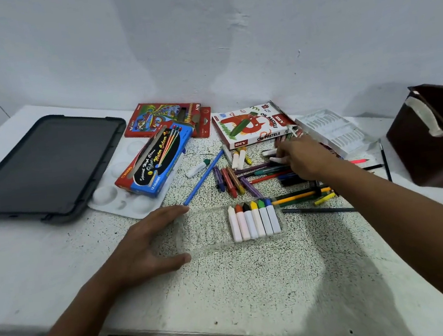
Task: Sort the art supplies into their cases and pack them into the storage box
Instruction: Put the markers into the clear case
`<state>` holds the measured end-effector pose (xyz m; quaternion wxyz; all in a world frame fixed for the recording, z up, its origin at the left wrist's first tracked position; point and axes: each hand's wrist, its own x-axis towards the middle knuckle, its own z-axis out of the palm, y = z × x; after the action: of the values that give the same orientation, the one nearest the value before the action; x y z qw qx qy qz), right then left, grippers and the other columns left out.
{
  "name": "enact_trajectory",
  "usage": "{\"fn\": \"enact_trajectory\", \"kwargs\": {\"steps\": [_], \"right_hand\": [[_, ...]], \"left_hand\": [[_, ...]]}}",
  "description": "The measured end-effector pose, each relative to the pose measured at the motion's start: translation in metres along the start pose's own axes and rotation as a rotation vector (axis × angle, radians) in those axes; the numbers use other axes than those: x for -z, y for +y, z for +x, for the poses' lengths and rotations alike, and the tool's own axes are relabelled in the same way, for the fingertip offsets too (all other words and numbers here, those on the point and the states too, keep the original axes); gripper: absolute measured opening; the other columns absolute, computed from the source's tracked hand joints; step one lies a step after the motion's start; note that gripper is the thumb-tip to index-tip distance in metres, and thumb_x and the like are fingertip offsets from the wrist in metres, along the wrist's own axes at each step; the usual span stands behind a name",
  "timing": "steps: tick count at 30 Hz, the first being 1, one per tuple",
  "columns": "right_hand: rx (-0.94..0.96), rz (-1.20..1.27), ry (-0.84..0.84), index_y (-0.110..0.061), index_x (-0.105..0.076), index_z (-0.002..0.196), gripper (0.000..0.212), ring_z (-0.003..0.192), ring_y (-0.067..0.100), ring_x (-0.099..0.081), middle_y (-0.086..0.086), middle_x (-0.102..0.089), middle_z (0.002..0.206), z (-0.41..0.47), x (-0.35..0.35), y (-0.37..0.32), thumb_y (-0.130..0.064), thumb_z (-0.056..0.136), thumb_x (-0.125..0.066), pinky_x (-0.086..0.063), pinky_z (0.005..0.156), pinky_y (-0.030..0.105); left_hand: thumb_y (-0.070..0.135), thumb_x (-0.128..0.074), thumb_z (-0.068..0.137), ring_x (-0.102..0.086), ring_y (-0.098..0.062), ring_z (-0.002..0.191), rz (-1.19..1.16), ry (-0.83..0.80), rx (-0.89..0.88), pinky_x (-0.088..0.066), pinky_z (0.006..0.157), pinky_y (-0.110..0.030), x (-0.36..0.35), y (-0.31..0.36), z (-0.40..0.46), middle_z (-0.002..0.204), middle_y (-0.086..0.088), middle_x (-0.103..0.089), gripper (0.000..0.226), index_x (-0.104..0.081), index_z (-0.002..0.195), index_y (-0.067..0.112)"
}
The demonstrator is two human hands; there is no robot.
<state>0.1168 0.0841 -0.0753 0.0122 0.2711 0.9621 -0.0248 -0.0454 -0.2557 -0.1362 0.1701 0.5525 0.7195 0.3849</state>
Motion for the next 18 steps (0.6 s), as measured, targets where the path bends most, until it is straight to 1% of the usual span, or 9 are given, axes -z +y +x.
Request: {"fn": "enact_trajectory", "kwargs": {"steps": [3,5,6,8,10,12,14,16,18], "right_hand": [[-0.007,-0.005,-0.024,-0.012,-0.062,0.114,0.022,0.107,0.03,-0.048,0.015,-0.057,0.117,0.001,0.002,0.001,-0.018,0.095,-0.053,-0.039,0.091,0.037],[0.024,0.03,0.014,-0.015,-0.061,0.116,0.022,0.107,0.03,-0.048,0.013,-0.055,0.117,0.0,0.007,-0.004,-0.02,0.096,-0.052,-0.042,0.091,0.04],[0.056,0.069,0.041,-0.016,-0.061,0.117,0.023,0.107,0.029,-0.049,0.012,-0.054,0.118,-0.001,0.011,-0.01,-0.021,0.097,-0.052,-0.043,0.09,0.038],[0.149,0.169,0.055,-0.015,-0.061,0.119,0.024,0.105,0.025,-0.051,0.009,-0.052,0.118,-0.007,0.018,-0.03,-0.021,0.098,-0.051,-0.043,0.086,0.032],[0.288,0.217,0.021,-0.015,-0.062,0.119,0.025,0.099,0.019,-0.052,0.006,-0.049,0.115,-0.016,0.023,-0.053,-0.015,0.096,-0.054,-0.042,0.083,0.026],[0.441,0.205,-0.021,-0.015,-0.066,0.116,0.028,0.092,0.014,-0.052,0.005,-0.048,0.112,-0.026,0.024,-0.072,-0.006,0.091,-0.057,-0.045,0.078,0.022],[0.564,0.185,-0.074,-0.014,-0.069,0.113,0.028,0.088,0.013,-0.053,0.004,-0.049,0.108,-0.034,0.024,-0.086,-0.003,0.09,-0.057,-0.044,0.072,0.018],[0.639,0.172,-0.124,-0.015,-0.071,0.11,0.025,0.09,0.011,-0.051,0.003,-0.051,0.106,-0.038,0.023,-0.097,-0.007,0.091,-0.058,-0.047,0.077,0.022],[0.665,0.165,-0.167,-0.016,-0.071,0.111,0.025,0.097,0.011,-0.051,0.002,-0.053,0.111,-0.039,0.02,-0.105,-0.008,0.092,-0.056,-0.049,0.085,0.025]], "left_hand": [[0.059,-0.077,0.064,-0.045,0.003,0.129,-0.004,-0.003,0.005,-0.031,0.105,-0.007,0.0,0.0,0.0,0.138,0.022,-0.05,0.08,-0.049,0.136,0.041],[0.059,-0.077,0.064,-0.045,0.003,0.129,-0.007,-0.005,0.008,-0.031,0.104,-0.006,0.0,0.001,0.0,0.138,0.024,-0.05,0.08,-0.048,0.136,0.042],[0.059,-0.077,0.063,-0.045,0.003,0.129,-0.008,-0.005,0.011,-0.031,0.103,-0.006,0.0,0.001,0.0,0.138,0.024,-0.05,0.081,-0.047,0.136,0.042],[0.059,-0.078,0.063,-0.046,0.003,0.128,-0.007,-0.004,0.017,-0.031,0.103,-0.006,0.001,0.001,0.0,0.137,0.023,-0.05,0.081,-0.047,0.136,0.043],[0.059,-0.078,0.063,-0.046,0.003,0.128,0.0,-0.007,0.024,-0.032,0.103,-0.007,0.001,0.002,0.0,0.137,0.022,-0.051,0.081,-0.048,0.136,0.043],[0.059,-0.078,0.063,-0.046,0.003,0.128,0.005,-0.01,0.027,-0.033,0.103,-0.009,0.002,0.002,0.0,0.138,0.022,-0.05,0.08,-0.049,0.135,0.042],[0.059,-0.077,0.063,-0.046,0.003,0.128,0.005,-0.011,0.029,-0.034,0.104,-0.012,0.002,0.003,0.0,0.138,0.022,-0.05,0.08,-0.049,0.136,0.04],[0.06,-0.077,0.063,-0.046,0.003,0.127,0.002,-0.009,0.027,-0.034,0.103,-0.009,0.002,0.003,0.0,0.138,0.021,-0.05,0.08,-0.049,0.136,0.04],[0.06,-0.077,0.063,-0.045,0.005,0.127,0.004,-0.01,0.033,-0.033,0.101,-0.007,0.002,0.004,0.0,0.138,0.022,-0.05,0.081,-0.049,0.136,0.04]]}}
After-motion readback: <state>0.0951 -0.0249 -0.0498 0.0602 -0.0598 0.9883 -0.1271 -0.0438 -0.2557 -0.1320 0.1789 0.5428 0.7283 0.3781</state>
